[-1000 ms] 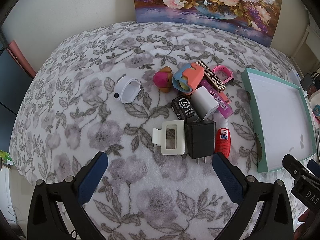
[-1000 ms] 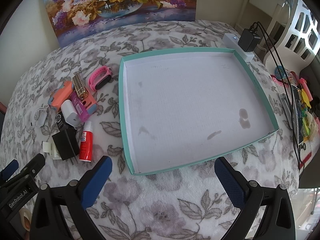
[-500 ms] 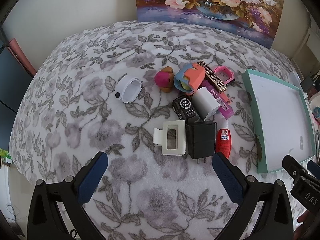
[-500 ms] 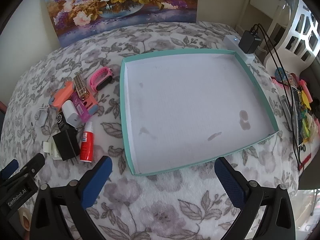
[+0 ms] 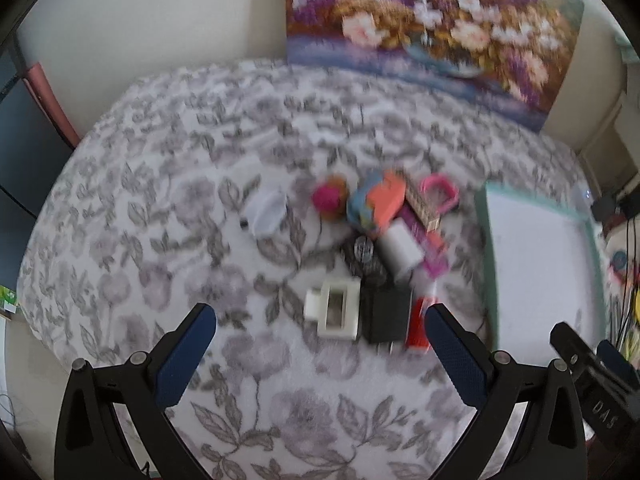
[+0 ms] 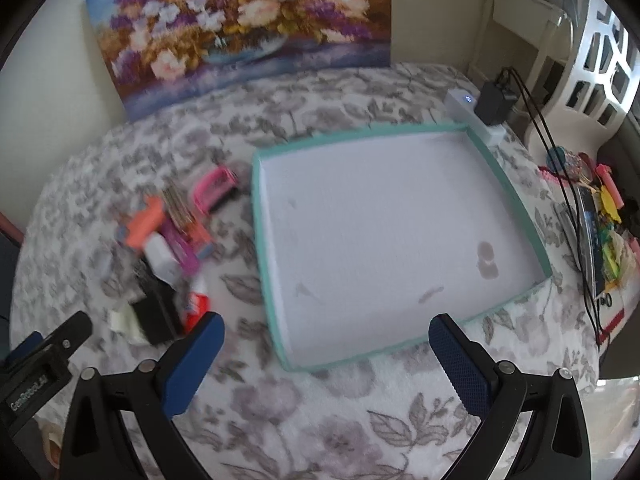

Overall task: Organize rigid objects
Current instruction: 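Move the right tool down onto the black charger and close it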

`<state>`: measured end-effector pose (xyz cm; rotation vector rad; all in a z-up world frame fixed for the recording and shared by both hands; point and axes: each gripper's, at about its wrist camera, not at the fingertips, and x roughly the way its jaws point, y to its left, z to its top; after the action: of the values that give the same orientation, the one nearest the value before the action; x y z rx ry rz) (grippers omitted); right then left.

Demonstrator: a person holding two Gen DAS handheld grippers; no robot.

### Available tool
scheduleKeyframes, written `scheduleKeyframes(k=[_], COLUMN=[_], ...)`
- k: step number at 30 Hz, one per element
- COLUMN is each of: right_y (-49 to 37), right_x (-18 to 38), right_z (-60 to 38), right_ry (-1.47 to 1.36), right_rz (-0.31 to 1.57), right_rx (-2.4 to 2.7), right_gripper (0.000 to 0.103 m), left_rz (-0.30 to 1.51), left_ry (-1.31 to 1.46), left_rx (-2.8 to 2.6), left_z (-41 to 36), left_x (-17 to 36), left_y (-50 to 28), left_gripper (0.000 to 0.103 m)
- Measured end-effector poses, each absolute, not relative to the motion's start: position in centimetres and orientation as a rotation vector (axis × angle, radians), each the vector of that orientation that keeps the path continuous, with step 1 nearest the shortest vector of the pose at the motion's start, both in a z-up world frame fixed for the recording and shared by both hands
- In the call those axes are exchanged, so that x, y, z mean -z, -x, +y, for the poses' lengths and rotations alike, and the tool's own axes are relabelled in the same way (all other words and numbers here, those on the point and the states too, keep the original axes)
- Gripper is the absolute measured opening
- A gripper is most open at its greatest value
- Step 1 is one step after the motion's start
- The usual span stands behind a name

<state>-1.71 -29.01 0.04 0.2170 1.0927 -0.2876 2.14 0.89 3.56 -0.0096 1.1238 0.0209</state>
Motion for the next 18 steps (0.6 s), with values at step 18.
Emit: scheduleKeyframes(k=[18], right_y=[-5.8], right_x=[5.3], right_z=[-21.5], right_ry=[-0.148], right_rz=[1.224], right_rx=[0.078], right_gripper=[0.103], left_rz=[1.204], left_ry=[0.051], left_rx=[-0.287], left_z=[6.4], left_x=[0.2], left_y=[-7.1], left_gripper=[0.103])
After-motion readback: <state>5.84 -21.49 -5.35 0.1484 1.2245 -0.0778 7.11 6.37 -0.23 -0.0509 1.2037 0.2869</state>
